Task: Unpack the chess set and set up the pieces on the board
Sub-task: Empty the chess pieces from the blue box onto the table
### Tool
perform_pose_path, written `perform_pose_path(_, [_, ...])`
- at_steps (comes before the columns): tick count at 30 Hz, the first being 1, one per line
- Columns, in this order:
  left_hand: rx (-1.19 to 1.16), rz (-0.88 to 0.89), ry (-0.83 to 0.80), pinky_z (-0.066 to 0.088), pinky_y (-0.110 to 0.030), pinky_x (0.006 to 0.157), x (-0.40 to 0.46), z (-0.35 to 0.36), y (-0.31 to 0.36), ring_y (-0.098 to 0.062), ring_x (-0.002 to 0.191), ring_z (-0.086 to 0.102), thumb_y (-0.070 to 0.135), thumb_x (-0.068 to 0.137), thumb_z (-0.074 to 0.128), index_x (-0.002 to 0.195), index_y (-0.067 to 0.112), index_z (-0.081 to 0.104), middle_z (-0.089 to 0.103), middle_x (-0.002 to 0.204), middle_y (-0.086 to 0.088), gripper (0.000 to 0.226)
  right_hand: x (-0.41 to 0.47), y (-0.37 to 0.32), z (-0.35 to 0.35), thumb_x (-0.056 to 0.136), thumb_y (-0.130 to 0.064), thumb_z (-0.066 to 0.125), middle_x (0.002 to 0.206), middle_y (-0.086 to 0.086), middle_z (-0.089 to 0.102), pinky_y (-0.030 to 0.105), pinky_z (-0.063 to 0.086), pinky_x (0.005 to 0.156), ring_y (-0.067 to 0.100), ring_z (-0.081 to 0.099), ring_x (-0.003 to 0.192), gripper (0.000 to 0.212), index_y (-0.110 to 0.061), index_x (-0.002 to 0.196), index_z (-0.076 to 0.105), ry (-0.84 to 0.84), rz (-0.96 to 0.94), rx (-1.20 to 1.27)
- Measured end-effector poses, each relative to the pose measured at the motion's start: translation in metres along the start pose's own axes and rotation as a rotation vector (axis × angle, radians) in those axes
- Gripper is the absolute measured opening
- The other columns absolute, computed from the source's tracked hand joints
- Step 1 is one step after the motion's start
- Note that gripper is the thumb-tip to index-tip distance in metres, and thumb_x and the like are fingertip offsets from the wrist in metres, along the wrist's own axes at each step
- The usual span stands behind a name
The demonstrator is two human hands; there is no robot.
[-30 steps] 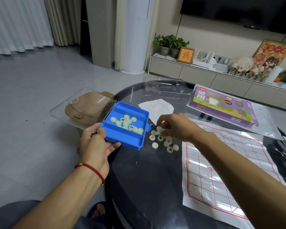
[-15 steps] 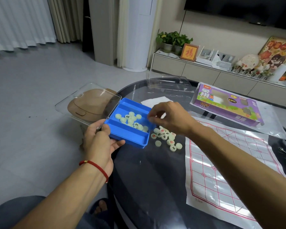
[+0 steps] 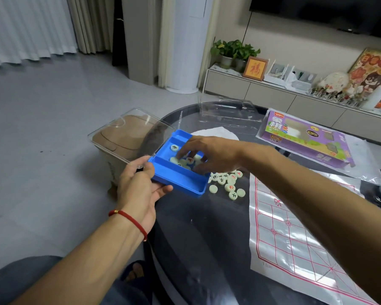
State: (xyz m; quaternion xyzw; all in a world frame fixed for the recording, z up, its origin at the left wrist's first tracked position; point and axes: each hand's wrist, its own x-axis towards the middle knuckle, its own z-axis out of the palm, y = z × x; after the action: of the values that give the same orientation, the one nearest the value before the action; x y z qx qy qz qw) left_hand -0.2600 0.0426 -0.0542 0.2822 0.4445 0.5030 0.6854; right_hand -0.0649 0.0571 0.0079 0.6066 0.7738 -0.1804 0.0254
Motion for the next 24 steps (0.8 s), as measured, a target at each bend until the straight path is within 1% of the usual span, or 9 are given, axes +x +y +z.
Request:
perform_pose_path(1, [0.001,-0.003,0.001,0.057,-0.031,0.055,0.0,0.0,0.001,-0.023,0.077,0.074,0.014,0.104,0.05,0.125,0.015,0.058,0.071,0.112,-0.014,0.022,0.0,0.002,-0.003,0.089,-0.021,0.073,0.127,-0.005,0.052,0.033,0.052,0.097,0.015,0.057,0.112,0.047,-0.033,0.133,0.059,-0.028,0.007,-0.006])
perform_pose_path(3, [0.008,-0.005,0.003,0.057,-0.031,0.056,0.001,0.0,0.001,-0.021,0.077,0.074,0.015,0.104,0.049,0.124,0.015,0.059,0.072,0.111,-0.012,0.022,-0.001,0.005,-0.007,0.087,-0.024,0.076,0.123,-0.004,0.053,0.035,0.053,0.095,0.015,0.059,0.108,0.048,-0.035,0.13,0.061,-0.046,0.009,-0.03])
perform_pose_path(6, [0.015,-0.009,0.0,0.057,-0.031,0.057,0.001,0.0,0.002,-0.021,0.08,0.074,0.015,0.104,0.049,0.124,0.016,0.059,0.072,0.11,-0.011,0.022,-0.001,0.005,-0.009,0.084,-0.029,0.08,0.12,-0.003,0.054,0.039,0.054,0.092,0.015,0.063,0.101,0.044,-0.038,0.123,0.064,-0.022,0.006,-0.026])
perform_pose_path(9, [0.019,-0.026,0.012,0.056,-0.031,0.056,0.0,0.0,0.001,-0.022,0.083,0.074,0.015,0.105,0.049,0.124,0.016,0.059,0.072,0.11,-0.011,0.022,-0.002,0.008,-0.007,0.082,-0.032,0.082,0.12,-0.003,0.055,0.04,0.055,0.091,0.016,0.063,0.098,0.039,-0.039,0.117,0.066,-0.021,0.006,0.01])
perform_pose_path(12, [0.029,-0.035,0.002,0.056,-0.029,0.053,-0.001,0.0,0.0,-0.023,0.085,0.074,0.016,0.104,0.049,0.125,0.017,0.059,0.072,0.111,-0.011,0.023,-0.003,0.011,-0.007,0.08,-0.031,0.085,0.116,-0.003,0.057,0.042,0.057,0.089,0.018,0.063,0.097,0.036,-0.037,0.11,0.065,-0.033,0.025,0.087])
perform_pose_path(15, [0.047,-0.032,0.004,0.055,-0.03,0.055,0.0,0.0,-0.002,-0.025,0.09,0.074,0.017,0.105,0.049,0.125,0.017,0.059,0.072,0.113,-0.01,0.023,-0.004,0.011,-0.005,0.08,-0.026,0.085,0.106,-0.001,0.062,0.044,0.057,0.085,0.022,0.064,0.094,0.031,-0.034,0.099,0.061,-0.027,0.01,0.148])
perform_pose_path(18, [0.057,-0.029,0.009,0.054,-0.029,0.054,0.001,0.0,-0.002,-0.026,0.092,0.074,0.019,0.104,0.049,0.124,0.018,0.06,0.072,0.114,-0.01,0.022,-0.004,0.01,-0.005,0.083,-0.026,0.083,0.098,-0.003,0.066,0.043,0.057,0.083,0.021,0.065,0.089,0.027,-0.036,0.092,0.059,-0.019,-0.019,0.152])
perform_pose_path(21, [0.057,-0.034,0.011,0.055,-0.029,0.055,0.001,0.0,-0.002,-0.026,0.094,0.074,0.019,0.104,0.049,0.124,0.017,0.06,0.072,0.114,-0.01,0.023,-0.003,0.012,-0.006,0.084,-0.027,0.082,0.095,-0.005,0.069,0.042,0.057,0.085,0.017,0.066,0.087,0.023,-0.037,0.091,0.063,-0.022,-0.008,0.158])
perform_pose_path(24, [0.05,-0.039,0.017,0.055,-0.029,0.054,0.001,0.001,-0.003,-0.027,0.094,0.073,0.018,0.104,0.049,0.124,0.017,0.059,0.071,0.114,-0.011,0.023,-0.002,0.015,-0.003,0.083,-0.023,0.083,0.092,-0.006,0.072,0.041,0.057,0.086,0.014,0.069,0.085,0.021,-0.032,0.094,0.067,-0.007,0.005,0.167])
